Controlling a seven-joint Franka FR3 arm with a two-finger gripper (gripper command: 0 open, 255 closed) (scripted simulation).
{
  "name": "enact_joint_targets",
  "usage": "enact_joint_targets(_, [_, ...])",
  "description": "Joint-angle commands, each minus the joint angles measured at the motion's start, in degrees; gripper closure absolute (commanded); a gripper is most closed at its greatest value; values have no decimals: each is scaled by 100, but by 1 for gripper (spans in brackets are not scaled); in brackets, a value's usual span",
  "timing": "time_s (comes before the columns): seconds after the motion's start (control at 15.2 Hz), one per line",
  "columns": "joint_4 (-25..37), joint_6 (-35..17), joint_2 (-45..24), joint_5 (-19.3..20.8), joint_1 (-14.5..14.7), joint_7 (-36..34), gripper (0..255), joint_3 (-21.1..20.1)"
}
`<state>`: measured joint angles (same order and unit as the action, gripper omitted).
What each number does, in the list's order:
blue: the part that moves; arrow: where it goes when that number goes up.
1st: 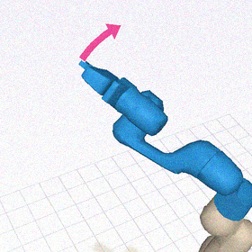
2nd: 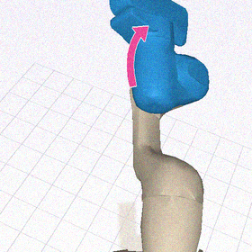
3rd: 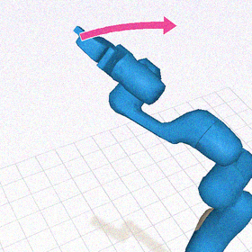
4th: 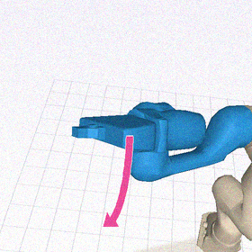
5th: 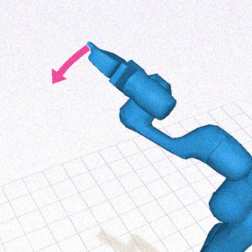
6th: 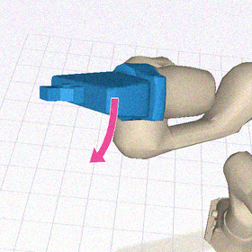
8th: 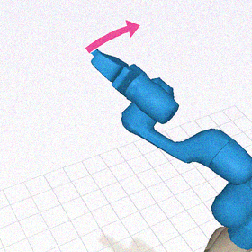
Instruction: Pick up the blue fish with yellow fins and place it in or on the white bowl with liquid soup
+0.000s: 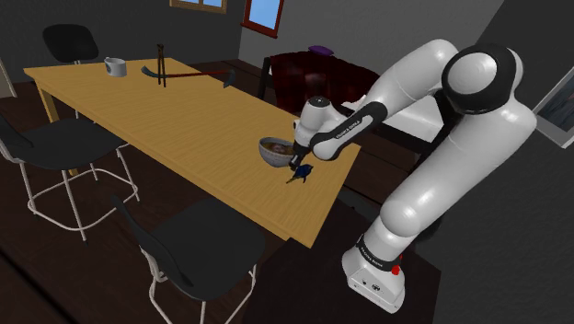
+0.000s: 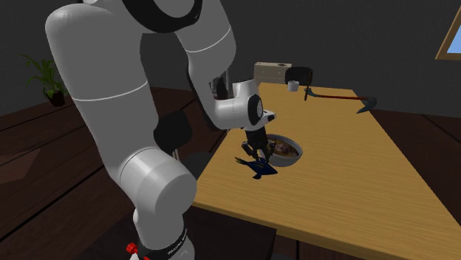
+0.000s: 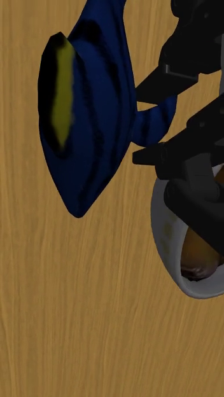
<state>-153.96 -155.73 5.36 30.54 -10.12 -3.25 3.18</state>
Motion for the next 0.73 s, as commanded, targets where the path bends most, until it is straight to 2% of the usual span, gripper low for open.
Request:
enact_joint_targets(0.0, [-1, 169, 179, -170, 39, 160, 255, 6])
enact_joint_targets(0.66, [152, 1051, 943, -733, 231, 705, 255, 50])
